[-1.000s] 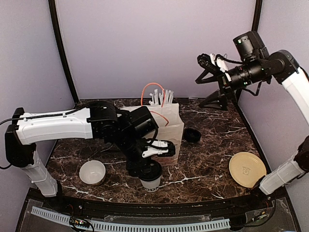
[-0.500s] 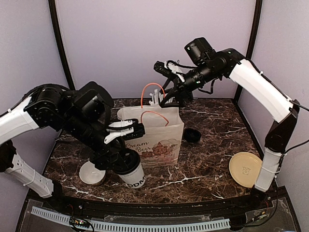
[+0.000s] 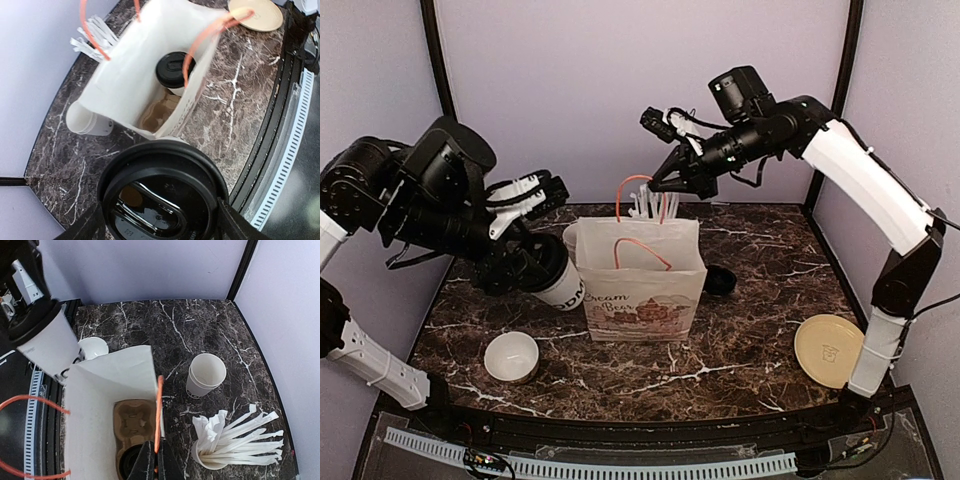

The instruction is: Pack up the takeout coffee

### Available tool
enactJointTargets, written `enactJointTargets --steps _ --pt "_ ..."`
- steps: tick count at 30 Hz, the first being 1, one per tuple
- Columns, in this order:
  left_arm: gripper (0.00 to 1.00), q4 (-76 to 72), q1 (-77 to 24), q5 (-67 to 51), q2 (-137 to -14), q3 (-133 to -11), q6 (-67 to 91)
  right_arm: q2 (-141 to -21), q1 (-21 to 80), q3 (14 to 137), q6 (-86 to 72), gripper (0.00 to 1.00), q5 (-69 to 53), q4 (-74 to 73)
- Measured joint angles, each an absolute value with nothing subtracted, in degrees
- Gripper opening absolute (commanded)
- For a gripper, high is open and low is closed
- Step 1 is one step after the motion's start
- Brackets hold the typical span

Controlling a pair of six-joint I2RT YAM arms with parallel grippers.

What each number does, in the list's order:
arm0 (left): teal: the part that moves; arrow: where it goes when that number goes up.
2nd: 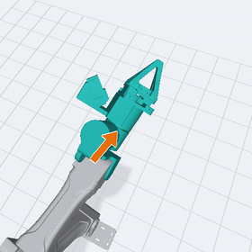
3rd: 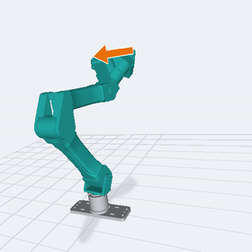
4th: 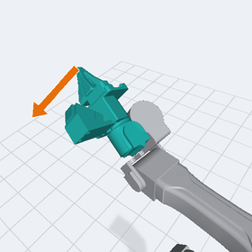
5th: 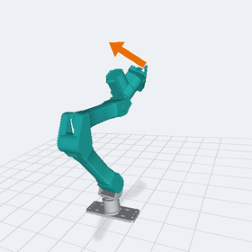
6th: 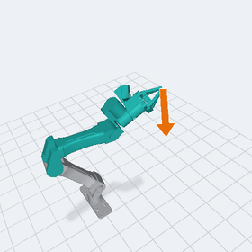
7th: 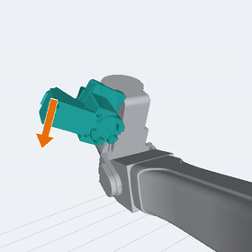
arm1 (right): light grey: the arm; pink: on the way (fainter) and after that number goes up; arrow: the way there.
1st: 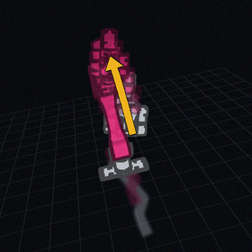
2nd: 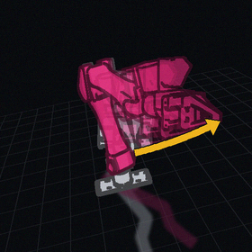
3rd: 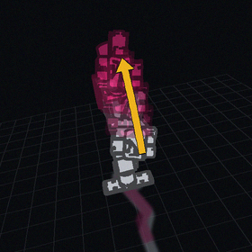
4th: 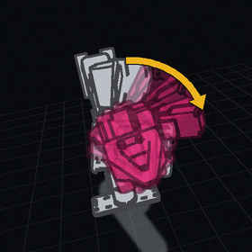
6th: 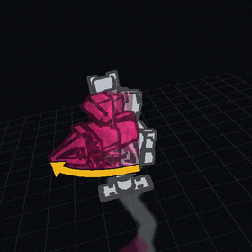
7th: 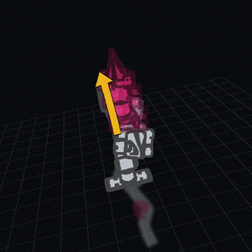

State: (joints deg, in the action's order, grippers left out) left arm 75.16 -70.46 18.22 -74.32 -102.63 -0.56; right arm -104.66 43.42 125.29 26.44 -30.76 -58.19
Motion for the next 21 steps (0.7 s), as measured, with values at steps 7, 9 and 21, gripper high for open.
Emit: enactJointTargets --steps 7,9,21 --pt "0.52 76.88 -70.46 24.21 -74.28 -112.53 0.56 -96.36 50.13 116.97 27.22 0.0 -31.24 -57.89" --pt "0.52 76.71 -70.46 24.14 -74.28 -113.4 0.51 -94.76 52.29 114.24 27.83 0.0 -31.88 -57.87" --pt "0.48 71.77 -77.8 19.99 -78.26 -109.54 -2.37 -91.5 55.35 106.85 32.53 0.0 -37.85 -60.9"
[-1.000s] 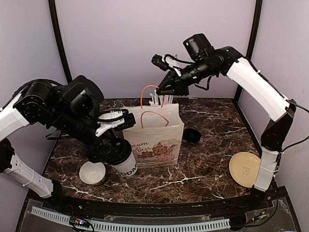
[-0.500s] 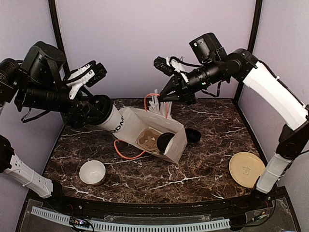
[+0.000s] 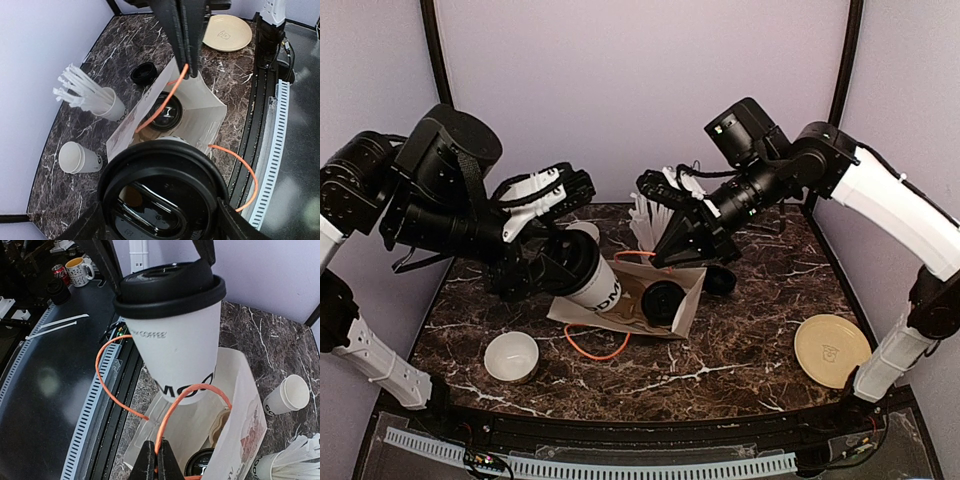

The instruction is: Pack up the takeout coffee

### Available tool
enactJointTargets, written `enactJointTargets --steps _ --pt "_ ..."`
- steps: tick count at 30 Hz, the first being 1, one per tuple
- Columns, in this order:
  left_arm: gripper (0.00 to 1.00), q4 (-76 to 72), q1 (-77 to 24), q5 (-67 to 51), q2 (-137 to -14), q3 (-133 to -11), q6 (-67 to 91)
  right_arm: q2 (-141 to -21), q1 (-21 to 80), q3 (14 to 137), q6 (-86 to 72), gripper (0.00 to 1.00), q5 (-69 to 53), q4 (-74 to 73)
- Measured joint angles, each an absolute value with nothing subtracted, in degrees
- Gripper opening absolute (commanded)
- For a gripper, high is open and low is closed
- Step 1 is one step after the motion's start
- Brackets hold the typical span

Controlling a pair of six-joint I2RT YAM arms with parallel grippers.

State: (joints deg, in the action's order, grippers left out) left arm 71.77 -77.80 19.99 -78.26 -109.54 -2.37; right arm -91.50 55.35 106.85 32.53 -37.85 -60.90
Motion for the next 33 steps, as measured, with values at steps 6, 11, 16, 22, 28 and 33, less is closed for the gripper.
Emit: enactJointTargets --steps 6,11,16,22,28,33 --pt "0.48 69.36 -84.58 22.24 -77.95 -107.44 -2.35 -89.12 55.35 106.98 35.27 0.0 -41.19 -62.94" --pt "0.47 68.97 -87.42 25.17 -78.56 -104.79 -2.28 -89.25 55.35 106.94 35.97 0.0 -41.43 -63.64" --pt "0.47 68.86 -91.74 29.23 -80.86 -104.4 -2.33 -89.41 55.35 106.96 35.73 0.0 -41.43 -63.55" --pt "0.47 69.41 -96.09 33.61 -85.86 -104.64 -3.01 -90.15 55.35 107.02 35.31 0.0 -42.15 -63.51" --pt "0.47 71.61 -97.62 36.97 -92.49 -105.06 -4.99 -90.41 55.51 107.02 35.51 0.0 -43.97 -63.92" --pt "0.47 74.06 -97.67 39.92 -96.03 -105.08 -6.0 -90.37 57.8 104.75 36.49 0.0 -45.28 -64.51"
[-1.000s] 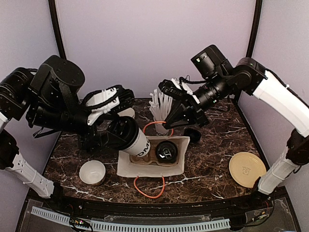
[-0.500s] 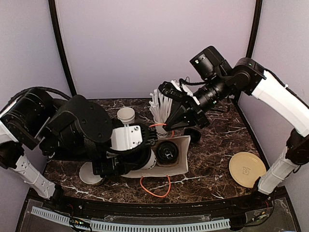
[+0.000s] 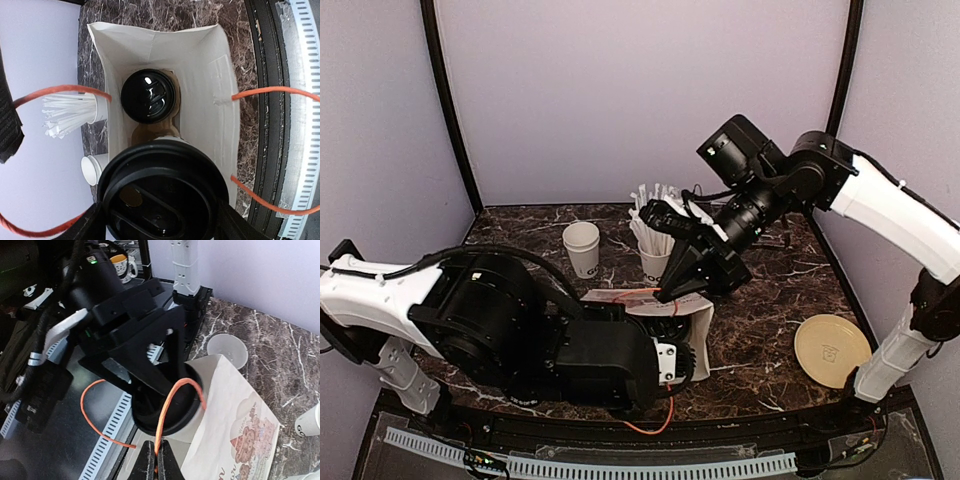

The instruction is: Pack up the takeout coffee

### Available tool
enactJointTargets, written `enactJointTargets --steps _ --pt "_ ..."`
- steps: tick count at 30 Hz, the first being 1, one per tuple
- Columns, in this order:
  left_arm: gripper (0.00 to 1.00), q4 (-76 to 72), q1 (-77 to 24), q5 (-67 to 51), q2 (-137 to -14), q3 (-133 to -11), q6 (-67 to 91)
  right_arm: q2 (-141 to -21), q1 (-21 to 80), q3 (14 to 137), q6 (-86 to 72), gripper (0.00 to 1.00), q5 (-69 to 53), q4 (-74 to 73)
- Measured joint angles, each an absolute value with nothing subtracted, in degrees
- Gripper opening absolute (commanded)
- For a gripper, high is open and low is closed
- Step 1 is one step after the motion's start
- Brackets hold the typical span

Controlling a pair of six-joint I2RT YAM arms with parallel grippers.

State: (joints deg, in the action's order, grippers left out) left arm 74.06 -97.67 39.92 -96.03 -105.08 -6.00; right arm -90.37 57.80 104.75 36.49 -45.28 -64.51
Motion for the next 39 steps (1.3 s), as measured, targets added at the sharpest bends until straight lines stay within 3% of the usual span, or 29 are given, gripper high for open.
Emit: enactJointTargets --steps 13,30,39 --pt "0.47 76.16 -98.65 47.57 -98.63 -99.13 -7.14 -91.83 62.46 106.96 37.26 0.0 -48.21 -66.39" --pt "0.48 53.56 -97.45 47.9 -88.31 -78.85 -16.91 -92.9 63.51 107.42 37.23 0.0 -48.75 -66.11" --pt "0.48 47.88 -93.21 46.33 -87.7 -75.64 -17.61 -93.91 64.79 108.14 37.65 0.0 -48.69 -66.89"
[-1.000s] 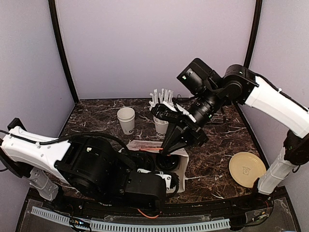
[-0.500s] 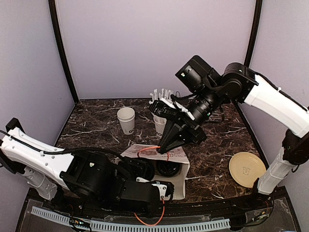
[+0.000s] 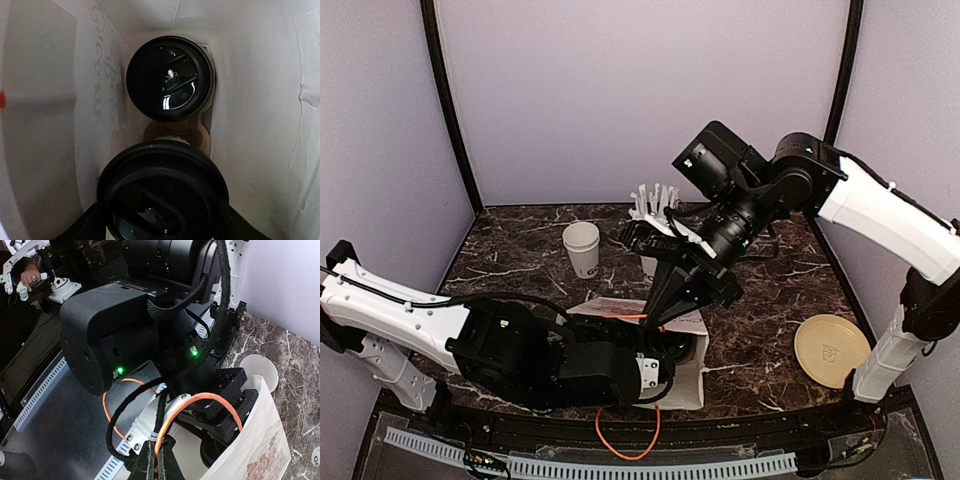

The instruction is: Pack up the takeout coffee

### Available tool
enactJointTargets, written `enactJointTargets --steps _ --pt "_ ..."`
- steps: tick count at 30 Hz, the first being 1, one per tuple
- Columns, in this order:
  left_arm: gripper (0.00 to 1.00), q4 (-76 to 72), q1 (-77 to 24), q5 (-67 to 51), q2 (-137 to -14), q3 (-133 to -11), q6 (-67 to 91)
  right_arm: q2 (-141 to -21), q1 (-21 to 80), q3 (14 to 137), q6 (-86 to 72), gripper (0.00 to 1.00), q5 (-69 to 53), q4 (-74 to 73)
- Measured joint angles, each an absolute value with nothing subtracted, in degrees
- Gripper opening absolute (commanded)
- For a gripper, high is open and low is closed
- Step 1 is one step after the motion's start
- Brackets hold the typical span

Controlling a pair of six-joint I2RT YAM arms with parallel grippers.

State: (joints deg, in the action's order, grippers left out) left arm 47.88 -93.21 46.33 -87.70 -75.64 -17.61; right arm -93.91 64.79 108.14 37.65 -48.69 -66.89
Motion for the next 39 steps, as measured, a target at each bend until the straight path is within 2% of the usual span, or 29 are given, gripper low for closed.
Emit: enactJointTargets --steps 20,39 --pt "0.47 38.48 -88.62 42.68 -87.83 -69.06 -23.9 -96.18 65.39 111.57 38.83 0.0 -49.52 -69.04" --pt "0.47 31.18 -87.92 45.15 -86.98 -61.67 -30.74 -97.51 67.85 113.25 40.88 0.0 -50.39 -72.18"
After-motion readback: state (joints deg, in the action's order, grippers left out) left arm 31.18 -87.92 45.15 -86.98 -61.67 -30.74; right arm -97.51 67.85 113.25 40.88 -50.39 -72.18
